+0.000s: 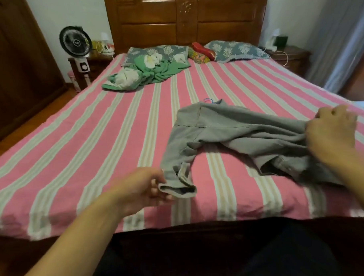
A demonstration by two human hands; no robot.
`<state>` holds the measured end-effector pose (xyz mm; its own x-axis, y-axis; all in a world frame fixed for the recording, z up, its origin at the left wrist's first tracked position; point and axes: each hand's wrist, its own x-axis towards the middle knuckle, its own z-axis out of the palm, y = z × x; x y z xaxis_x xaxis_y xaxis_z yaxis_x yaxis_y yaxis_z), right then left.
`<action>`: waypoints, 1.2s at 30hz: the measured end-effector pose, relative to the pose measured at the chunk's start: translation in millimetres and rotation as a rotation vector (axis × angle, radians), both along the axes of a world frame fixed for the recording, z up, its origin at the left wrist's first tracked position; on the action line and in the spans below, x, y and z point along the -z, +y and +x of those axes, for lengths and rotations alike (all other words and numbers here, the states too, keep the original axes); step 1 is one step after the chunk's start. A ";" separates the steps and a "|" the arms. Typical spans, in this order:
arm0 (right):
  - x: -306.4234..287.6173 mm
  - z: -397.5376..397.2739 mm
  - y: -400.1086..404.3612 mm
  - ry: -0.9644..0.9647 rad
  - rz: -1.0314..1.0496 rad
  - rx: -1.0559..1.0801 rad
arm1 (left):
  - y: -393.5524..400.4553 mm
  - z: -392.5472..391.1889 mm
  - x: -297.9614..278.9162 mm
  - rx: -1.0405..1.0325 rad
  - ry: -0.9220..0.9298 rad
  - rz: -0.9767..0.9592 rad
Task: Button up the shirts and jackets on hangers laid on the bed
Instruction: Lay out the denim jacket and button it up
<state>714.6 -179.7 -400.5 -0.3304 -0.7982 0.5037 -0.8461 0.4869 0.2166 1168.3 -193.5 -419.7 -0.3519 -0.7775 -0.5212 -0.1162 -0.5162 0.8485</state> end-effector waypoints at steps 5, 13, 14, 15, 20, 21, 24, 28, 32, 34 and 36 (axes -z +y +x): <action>54.7 68.3 8.5 -0.108 0.376 -0.138 | 36.0 0.2 63.8 0.285 -0.566 -0.238; 79.7 260.2 25.6 -0.811 0.501 -0.922 | 37.9 10.3 60.9 -0.105 -0.163 -0.225; 83.1 259.9 18.7 -0.840 0.453 -0.929 | 34.5 6.3 55.3 -0.135 -0.146 -0.282; 84.3 255.0 9.4 -0.902 0.386 -0.927 | 29.7 2.4 49.4 -0.151 -0.154 -0.360; 72.6 226.2 -21.8 -1.553 0.174 -0.814 | -13.7 -20.2 38.0 -0.112 -0.386 -0.672; 76.9 225.4 -20.7 -1.617 0.150 -0.777 | -19.6 -25.2 43.6 -0.077 -0.411 -0.695; 92.3 223.8 -14.7 -1.669 0.089 -0.674 | -22.5 -35.3 66.3 -0.062 -0.304 -0.686; 90.0 222.2 -4.9 -1.480 0.371 -0.767 | -19.2 -41.1 86.1 0.057 -0.252 -0.687; 71.1 165.9 -13.3 -1.162 0.071 -0.546 | -28.2 -46.6 84.0 0.217 -0.502 -0.814; 56.9 94.7 -10.7 -0.811 -0.124 -0.189 | -30.9 -49.3 82.1 0.233 -0.559 -0.789; 49.5 17.9 9.5 -0.706 -0.132 0.245 | -29.8 -51.6 77.8 0.252 -0.565 -0.748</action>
<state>732.5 -170.2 -450.0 -0.7702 -0.6079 0.1930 -0.6262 0.6633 -0.4097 1116.6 -223.3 -497.4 -0.4030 -0.9128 -0.0659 -0.6405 0.2298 0.7327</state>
